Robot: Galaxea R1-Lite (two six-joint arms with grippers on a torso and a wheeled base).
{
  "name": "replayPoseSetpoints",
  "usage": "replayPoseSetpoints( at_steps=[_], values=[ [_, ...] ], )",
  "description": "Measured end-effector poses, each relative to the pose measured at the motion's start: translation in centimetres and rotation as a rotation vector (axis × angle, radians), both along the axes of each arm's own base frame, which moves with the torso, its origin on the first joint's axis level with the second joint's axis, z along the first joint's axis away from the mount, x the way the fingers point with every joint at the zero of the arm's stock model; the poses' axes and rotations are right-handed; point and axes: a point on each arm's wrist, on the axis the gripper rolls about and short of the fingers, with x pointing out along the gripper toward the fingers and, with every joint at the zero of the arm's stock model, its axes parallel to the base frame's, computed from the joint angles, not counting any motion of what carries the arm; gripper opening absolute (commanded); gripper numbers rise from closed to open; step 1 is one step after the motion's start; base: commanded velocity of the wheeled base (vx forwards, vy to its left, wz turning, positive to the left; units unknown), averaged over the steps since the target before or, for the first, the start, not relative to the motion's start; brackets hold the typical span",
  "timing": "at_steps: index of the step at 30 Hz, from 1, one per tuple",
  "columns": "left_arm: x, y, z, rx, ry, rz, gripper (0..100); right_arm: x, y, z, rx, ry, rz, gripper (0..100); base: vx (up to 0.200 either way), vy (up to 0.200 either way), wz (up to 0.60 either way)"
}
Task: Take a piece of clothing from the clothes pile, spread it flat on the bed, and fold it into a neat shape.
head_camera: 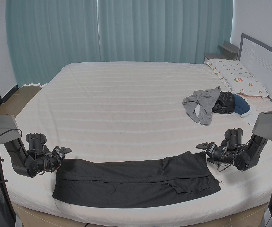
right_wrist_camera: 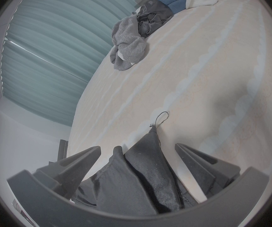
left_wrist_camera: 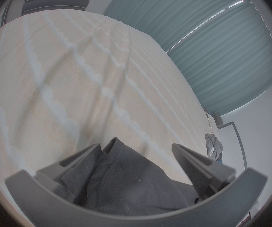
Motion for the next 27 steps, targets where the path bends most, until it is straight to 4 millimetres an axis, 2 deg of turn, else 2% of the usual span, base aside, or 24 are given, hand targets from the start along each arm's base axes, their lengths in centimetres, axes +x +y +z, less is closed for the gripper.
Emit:
replayPoseSetpoints(
  at_steps=[8,20,21,27],
  values=[
    [-0.5,0.0,-0.5,0.030,0.016,-0.010,0,0.1,0.0,-0.2,-0.002,0.003,-0.003,100,0.000,0.000,0.00],
    [-0.4,1.0,-0.2,0.003,-0.012,0.125,0,1.0,0.1,-0.7,-0.004,-0.011,-0.005,100,0.000,0.000,0.00],
    [-0.5,1.0,-0.2,0.003,-0.009,0.126,0,1.0,0.1,-0.7,-0.004,-0.011,-0.004,0,0.000,0.000,0.00],
    [-0.7,1.0,-0.4,0.004,-0.001,0.123,0,1.4,0.1,-1.0,-0.006,-0.013,-0.008,0,0.000,0.000,0.00]
  ],
)
